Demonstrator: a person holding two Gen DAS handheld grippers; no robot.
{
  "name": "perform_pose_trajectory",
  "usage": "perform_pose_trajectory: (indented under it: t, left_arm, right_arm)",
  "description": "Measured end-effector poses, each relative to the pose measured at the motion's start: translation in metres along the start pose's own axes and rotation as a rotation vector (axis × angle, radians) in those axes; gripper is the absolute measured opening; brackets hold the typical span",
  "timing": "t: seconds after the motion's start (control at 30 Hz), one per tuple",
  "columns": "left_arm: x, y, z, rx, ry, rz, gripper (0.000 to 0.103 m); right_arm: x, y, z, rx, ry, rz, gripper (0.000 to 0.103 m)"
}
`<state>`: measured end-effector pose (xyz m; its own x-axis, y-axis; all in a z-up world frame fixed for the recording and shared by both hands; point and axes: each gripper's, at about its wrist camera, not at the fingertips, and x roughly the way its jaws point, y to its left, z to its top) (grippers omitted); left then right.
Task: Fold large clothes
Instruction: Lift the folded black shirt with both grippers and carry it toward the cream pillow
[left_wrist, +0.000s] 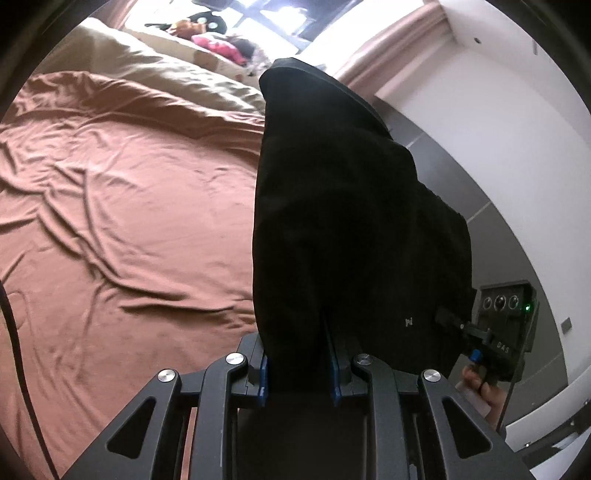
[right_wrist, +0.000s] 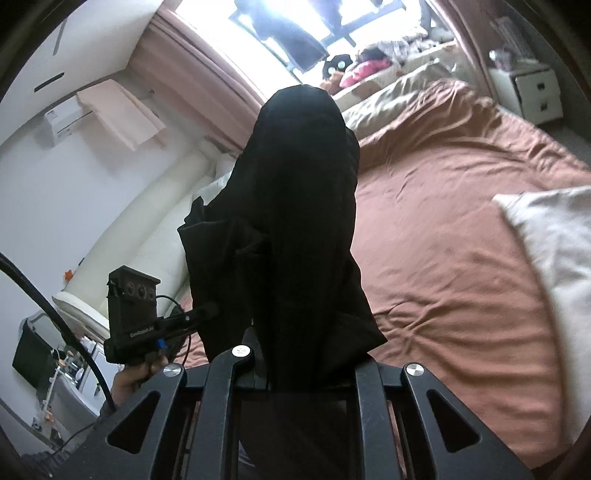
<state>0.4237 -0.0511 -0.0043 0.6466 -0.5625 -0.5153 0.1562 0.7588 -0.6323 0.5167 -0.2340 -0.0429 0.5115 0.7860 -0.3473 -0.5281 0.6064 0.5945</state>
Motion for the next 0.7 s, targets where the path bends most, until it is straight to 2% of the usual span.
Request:
perform_pose_trajectory:
  t: [0.23,0.43,0.7]
  left_arm:
    - [0.027,-0.072,0.006,0.024,0.004,-0.061,0.025]
    - [0.069,-0.133,0.013,0.047,0.03,-0.108,0.025]
    - [0.12,-0.179,0.012,0.037,0.073,-0.121,0.025]
  right_arm:
    - [-0.076,-0.008,0.014,-0.068,-0.041,-0.06,0.011]
    - [-0.133,-0.017,0.025,-0.075,-0.093,-0.106,0.011]
    - [-0.171,-0.027,0.025,-0.061,-0.118,-0.163,0.011]
